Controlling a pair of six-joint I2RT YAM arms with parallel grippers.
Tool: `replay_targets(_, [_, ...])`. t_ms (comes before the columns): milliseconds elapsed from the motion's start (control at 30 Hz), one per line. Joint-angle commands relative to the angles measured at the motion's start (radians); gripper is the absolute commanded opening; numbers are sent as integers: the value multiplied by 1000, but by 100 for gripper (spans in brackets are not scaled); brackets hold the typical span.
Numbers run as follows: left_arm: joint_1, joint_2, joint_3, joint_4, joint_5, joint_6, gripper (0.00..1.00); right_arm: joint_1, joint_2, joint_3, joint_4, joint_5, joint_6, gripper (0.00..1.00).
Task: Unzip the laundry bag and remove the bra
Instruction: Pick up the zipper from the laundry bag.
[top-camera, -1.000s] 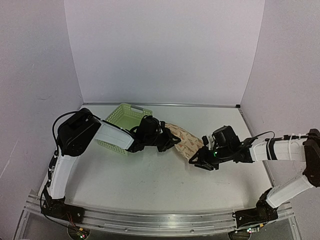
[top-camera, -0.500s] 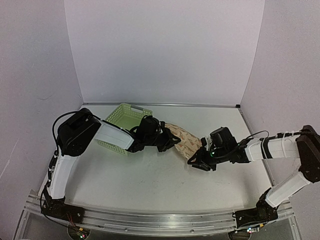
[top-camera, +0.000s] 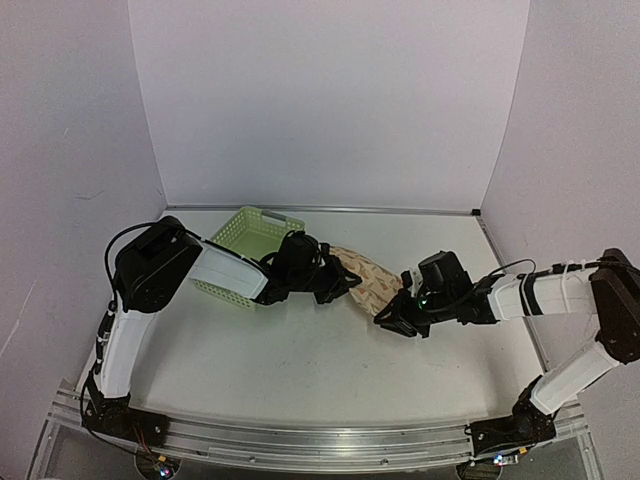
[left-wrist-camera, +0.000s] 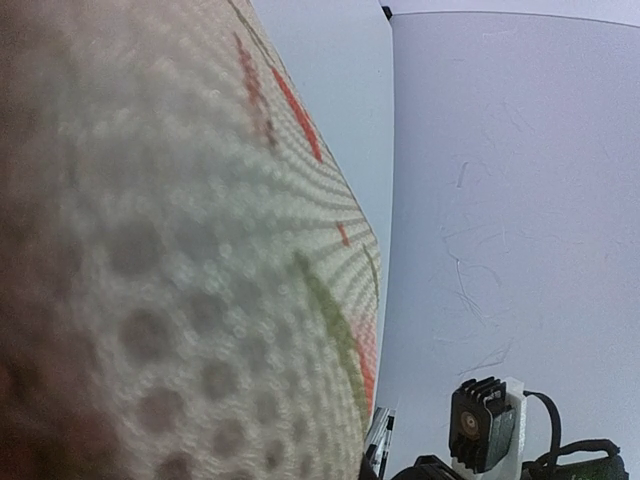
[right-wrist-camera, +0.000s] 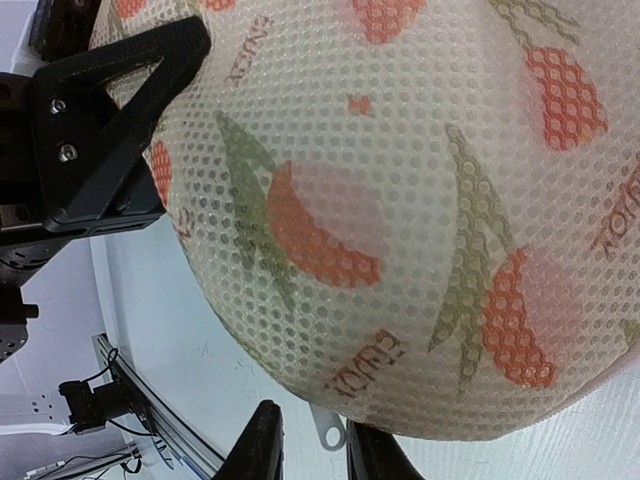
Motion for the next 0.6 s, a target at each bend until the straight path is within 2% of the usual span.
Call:
replay_targets(0, [-6,-15,28,69,22,1,0,0,-1,41,42,24,11,22])
replay_targets(233, [-6,-20,21,70,19,1,0,-3,9,32,47,22,18,15])
replay_targets(467, [-6,-22,19,69,19,1,0,-4,3,22,49,24,20,0])
replay_targets(567, [-6,-25,19,71,20,1,0,-5,-6,12,49,25,19,0])
